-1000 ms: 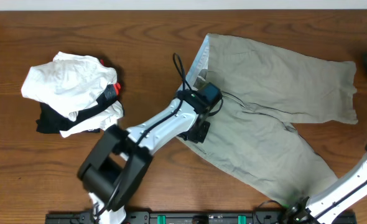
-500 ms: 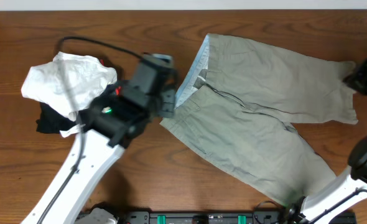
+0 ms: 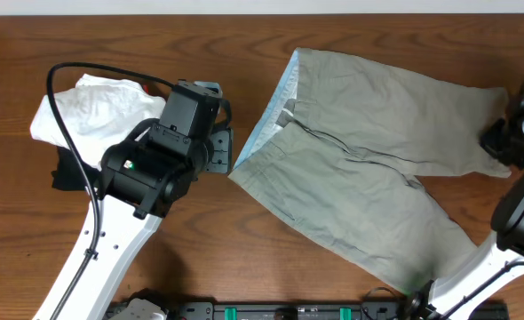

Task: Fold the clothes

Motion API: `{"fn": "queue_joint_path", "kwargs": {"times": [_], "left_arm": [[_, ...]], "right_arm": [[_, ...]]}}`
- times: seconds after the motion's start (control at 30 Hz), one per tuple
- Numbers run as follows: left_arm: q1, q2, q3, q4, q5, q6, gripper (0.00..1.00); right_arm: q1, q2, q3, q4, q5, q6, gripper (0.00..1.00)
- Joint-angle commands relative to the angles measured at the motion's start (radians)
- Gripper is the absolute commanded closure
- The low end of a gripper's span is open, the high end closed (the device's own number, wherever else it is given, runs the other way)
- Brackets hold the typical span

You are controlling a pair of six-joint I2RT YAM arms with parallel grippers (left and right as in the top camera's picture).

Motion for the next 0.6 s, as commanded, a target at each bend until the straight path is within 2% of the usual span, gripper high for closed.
{"fn": "queue_joint_path", "kwargs": {"times": [0.0, 0.13, 0.33, 0.5, 0.57], "left_arm": [[0.005, -0.003, 0.0, -0.003, -0.016, 0.023, 0.42], [0.005, -0.003, 0.0, -0.003, -0.016, 0.027, 0.42], [0.005, -0.003, -0.002, -0.008, -0.023, 0.031, 0.41], [0.005, 0.002, -0.004, 0.002, -0.022, 0.031, 0.4], [0.005, 0.014, -0.004, 0.008, -0.014, 0.035, 0.4]], "right_arm": [[-0.044, 0.005, -0.062, 0.034, -0.094, 0.021, 0.93], [-0.085, 0.005, -0.145, 0.128, -0.294, -0.062, 0.96], [-0.158, 0.002, -0.17, 0.143, -0.027, 0.004, 0.99], [-0.216, -0.005, -0.105, 0.138, -0.297, -0.067, 0.98], [-0.218, -0.006, -0.083, 0.129, -0.395, -0.101, 0.92]]}}
